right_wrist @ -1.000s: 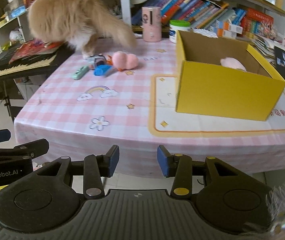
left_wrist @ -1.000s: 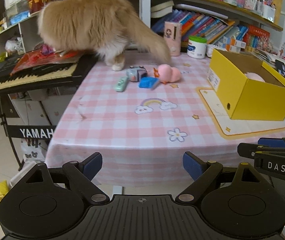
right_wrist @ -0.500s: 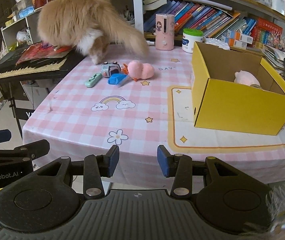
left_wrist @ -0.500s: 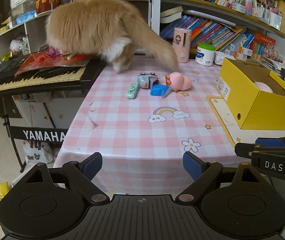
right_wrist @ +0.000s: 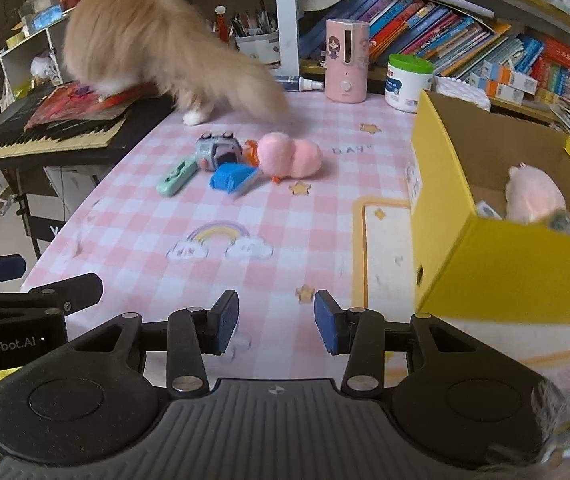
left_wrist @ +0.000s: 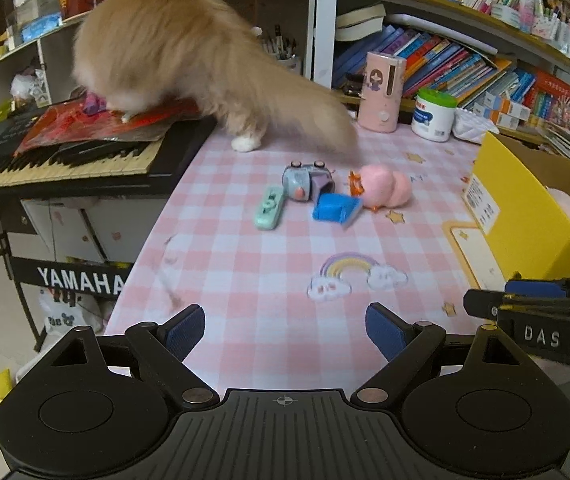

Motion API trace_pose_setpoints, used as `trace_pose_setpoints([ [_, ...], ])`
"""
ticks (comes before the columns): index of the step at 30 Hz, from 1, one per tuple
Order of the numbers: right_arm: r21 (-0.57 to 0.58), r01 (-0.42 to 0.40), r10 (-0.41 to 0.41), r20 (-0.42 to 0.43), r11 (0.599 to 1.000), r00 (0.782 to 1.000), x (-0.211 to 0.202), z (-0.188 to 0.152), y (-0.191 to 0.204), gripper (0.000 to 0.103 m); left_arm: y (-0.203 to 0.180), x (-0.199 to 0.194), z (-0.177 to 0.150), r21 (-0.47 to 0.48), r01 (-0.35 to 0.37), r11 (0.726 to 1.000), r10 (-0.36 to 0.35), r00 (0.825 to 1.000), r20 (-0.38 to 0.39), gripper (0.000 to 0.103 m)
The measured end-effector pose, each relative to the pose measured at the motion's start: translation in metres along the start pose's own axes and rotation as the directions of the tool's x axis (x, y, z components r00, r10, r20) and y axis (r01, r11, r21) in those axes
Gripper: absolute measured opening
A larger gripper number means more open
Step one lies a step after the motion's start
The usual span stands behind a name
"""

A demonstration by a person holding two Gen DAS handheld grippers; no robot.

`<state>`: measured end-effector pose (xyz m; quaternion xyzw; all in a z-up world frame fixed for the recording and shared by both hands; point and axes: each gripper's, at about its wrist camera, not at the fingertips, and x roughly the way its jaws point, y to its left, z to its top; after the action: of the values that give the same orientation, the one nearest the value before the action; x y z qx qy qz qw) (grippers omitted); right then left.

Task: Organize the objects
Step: 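Withdraw both open tools and move toward the toys on the table, then grasp the pink plush chick with the right tool while the left tool grasps the green tape dispenser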

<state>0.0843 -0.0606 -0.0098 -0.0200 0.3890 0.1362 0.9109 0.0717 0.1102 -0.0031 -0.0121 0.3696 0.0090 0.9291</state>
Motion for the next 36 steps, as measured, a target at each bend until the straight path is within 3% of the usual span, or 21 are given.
trace_pose_setpoints([
  [13,0.08,0.001,-0.003,0.026,0.997,1.0,0.074,0.089,-0.03,0.041,0.002,0.072,0.062,-0.022,-0.021,1.0,0.021,1.0,0.014,0.087],
  [16,0.088,0.003,-0.005,0.023,0.996,1.0,0.093,0.104,-0.031,0.052,0.002,0.092,0.074,-0.013,-0.025,1.0,0.025,1.0,0.003,0.084],
  [18,0.096,-0.007,0.005,0.018,0.995,1.0,0.105,0.112,-0.031,0.07,0.003,0.106,0.08,-0.016,-0.031,0.999,0.031,0.999,-0.007,0.08],
  [19,0.1,-0.014,0.012,0.013,0.995,1.0,0.111,0.116,-0.032,0.073,0.004,0.113,0.083,-0.017,-0.032,0.999,0.032,0.999,-0.016,0.075],
  [23,0.104,-0.01,0.012,-0.017,0.995,1.0,0.137,0.128,-0.031,0.086,0.008,0.14,0.09,-0.026,-0.038,0.999,0.037,0.998,-0.059,0.072],
  [29,0.116,-0.02,0.03,-0.081,0.993,0.996,0.172,0.138,-0.032,0.092,0.012,0.172,0.093,-0.025,-0.04,0.999,0.036,0.992,-0.122,0.064],
  [33,0.139,-0.021,0.036,-0.108,0.99,0.993,0.188,0.138,-0.035,0.092,0.016,0.189,0.091,-0.044,-0.04,0.998,0.032,0.986,-0.165,0.05],
  [36,0.155,-0.023,0.042,-0.119,0.988,0.992,0.198,0.139,-0.038,0.092,0.015,0.19,0.09,-0.034,-0.041,0.999,0.035,0.988,-0.154,0.04],
])
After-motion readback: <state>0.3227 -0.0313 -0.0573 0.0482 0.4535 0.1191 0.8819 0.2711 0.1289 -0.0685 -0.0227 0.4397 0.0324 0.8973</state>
